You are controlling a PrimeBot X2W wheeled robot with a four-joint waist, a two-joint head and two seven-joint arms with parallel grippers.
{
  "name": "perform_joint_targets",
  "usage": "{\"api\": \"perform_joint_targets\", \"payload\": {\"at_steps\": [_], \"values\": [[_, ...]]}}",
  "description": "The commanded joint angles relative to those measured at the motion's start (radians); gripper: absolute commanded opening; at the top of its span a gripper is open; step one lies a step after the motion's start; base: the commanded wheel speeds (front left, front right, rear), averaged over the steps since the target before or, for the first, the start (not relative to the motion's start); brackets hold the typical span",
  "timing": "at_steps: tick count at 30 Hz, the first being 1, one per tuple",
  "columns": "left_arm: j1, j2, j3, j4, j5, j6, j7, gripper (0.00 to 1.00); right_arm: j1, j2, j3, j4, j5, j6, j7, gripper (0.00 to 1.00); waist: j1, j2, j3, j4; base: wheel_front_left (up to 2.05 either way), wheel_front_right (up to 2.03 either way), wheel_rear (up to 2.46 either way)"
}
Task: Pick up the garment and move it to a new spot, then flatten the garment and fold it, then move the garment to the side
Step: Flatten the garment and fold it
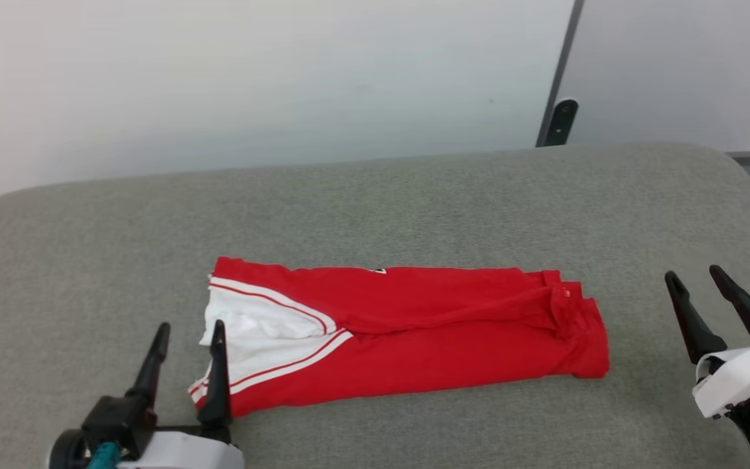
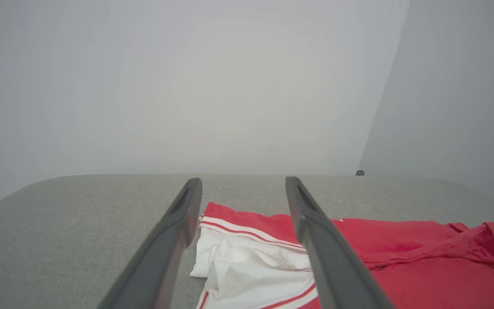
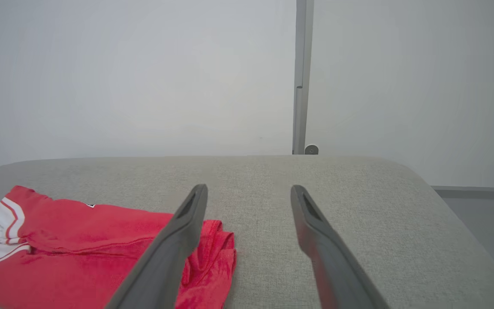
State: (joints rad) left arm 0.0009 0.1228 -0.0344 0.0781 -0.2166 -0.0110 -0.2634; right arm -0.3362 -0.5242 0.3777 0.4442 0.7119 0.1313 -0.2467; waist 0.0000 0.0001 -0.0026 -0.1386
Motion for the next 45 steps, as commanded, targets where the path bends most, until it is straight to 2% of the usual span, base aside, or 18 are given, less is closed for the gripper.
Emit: {"api": "perform_joint_targets", "payload": {"at_steps": [1,10,20,25,28,31,39,45], "values": [[0.006,-0.008,0.027,-0.006,0.033,-0.019,0.0,1.0,0.021,0.011,-0.027,-0.01,-0.023,-0.001,-0.007,1.0,0.0,-0.0001,0.007,-0.024,0.0,0.0,0.0],[-0.016,-0.044,0.098,-0.015,0.099,-0.066,-0.001,1.0,0.063,0.045,-0.078,-0.053,-0.074,-0.001,0.018,1.0,0.0,-0.0001,0.025,-0.037,0.0,0.0,0.0],[-0.034,-0.054,0.131,-0.004,0.137,-0.086,0.0,1.0,0.075,0.07,-0.07,-0.092,-0.09,-0.001,0.062,1.0,0.0,-0.0001,0.036,0.047,0.0,0.0,0.0],[-0.036,-0.057,0.15,-0.012,0.141,-0.095,-0.001,1.0,0.064,0.054,-0.072,-0.086,-0.083,-0.001,0.125,1.0,0.0,-0.0001,0.046,0.102,0.0,0.0,0.0],[-0.04,-0.061,0.147,-0.013,0.138,-0.098,0.0,1.0,0.034,0.035,-0.068,-0.073,-0.076,-0.001,0.214,1.0,0.0,-0.0001,0.055,0.127,0.0,0.0,0.0],[-0.046,-0.065,0.139,-0.005,0.133,-0.102,0.0,1.0,0.004,0.015,-0.052,-0.062,-0.055,-0.001,0.349,1.0,0.0,-0.0001,0.068,0.146,0.0,0.0,0.0],[-0.082,-0.071,0.103,0.01,0.11,-0.105,0.0,1.0,-0.118,-0.037,-0.039,-0.004,-0.003,-0.001,0.785,1.0,0.0,-0.0001,0.122,0.193,0.0,0.0,0.0],[-0.117,-0.073,0.061,0.027,0.072,-0.096,0.0,1.0,-0.219,-0.004,-0.067,0.059,-0.011,-0.001,1.005,1.0,0.0,-0.0001,0.177,0.233,0.0,0.0,0.0]]}}
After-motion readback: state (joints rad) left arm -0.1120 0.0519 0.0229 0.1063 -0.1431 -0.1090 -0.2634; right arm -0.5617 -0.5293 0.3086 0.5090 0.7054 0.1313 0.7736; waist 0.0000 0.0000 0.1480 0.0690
